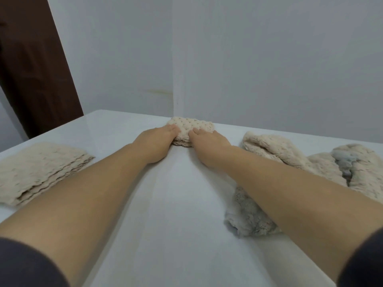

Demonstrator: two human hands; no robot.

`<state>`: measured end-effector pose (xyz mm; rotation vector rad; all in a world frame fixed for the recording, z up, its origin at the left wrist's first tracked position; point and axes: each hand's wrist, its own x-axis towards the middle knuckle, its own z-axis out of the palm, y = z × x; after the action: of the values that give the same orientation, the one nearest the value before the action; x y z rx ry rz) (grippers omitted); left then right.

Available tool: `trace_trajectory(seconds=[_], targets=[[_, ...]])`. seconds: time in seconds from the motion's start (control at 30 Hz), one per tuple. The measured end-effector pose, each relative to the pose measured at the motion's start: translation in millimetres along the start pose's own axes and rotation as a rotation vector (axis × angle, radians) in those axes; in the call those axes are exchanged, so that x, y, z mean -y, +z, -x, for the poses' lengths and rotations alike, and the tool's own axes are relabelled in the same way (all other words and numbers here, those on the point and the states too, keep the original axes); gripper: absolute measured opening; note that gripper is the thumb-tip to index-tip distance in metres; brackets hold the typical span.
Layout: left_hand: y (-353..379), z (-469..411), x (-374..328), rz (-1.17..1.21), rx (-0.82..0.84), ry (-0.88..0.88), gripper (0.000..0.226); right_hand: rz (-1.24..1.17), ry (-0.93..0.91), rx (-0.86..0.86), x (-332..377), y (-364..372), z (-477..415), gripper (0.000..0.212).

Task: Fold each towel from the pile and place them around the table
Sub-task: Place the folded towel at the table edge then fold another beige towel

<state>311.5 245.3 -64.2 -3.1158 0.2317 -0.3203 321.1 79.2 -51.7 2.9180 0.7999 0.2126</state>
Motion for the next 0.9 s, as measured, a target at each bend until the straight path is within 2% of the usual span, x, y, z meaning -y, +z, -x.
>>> trace_trajectory(seconds=[0.1, 0.23, 0.47, 0.63, 0.7, 0.8, 0.83, 0.9], targets=[[-2, 16, -11, 0.062, -0.059, -0.009, 0.057, 0.001, 0.004, -0.013, -10, -8, 25, 0.055], [-22, 54, -60, 0.239, -0.071, 0.003, 0.057, 0.054, -0.004, 0.002, -33, -26, 79, 0.051], [-64, 91, -178, 0.413, -0.119, 0.152, 0.039, -0.011, 0.194, 0.004, -102, -73, 194, 0.041], [-68, 86, -247, 0.379, -0.09, 0.226, 0.034, -0.057, 0.33, 0.055, -146, -64, 247, 0.034], [-63, 81, -266, 0.352, -0.058, 0.218, 0.041, -0.132, 0.333, 0.049, -153, -53, 260, 0.035], [-51, 75, -281, 0.25, -0.003, 0.201, 0.056, -0.196, 0.289, 0.049, -155, -38, 272, 0.051], [-48, 72, -284, 0.222, -0.009, 0.179, 0.053, -0.206, 0.285, 0.041, -156, -33, 274, 0.055], [-46, 68, -286, 0.192, -0.066, 0.126, 0.032, -0.218, 0.285, 0.014, -158, -28, 275, 0.056]])
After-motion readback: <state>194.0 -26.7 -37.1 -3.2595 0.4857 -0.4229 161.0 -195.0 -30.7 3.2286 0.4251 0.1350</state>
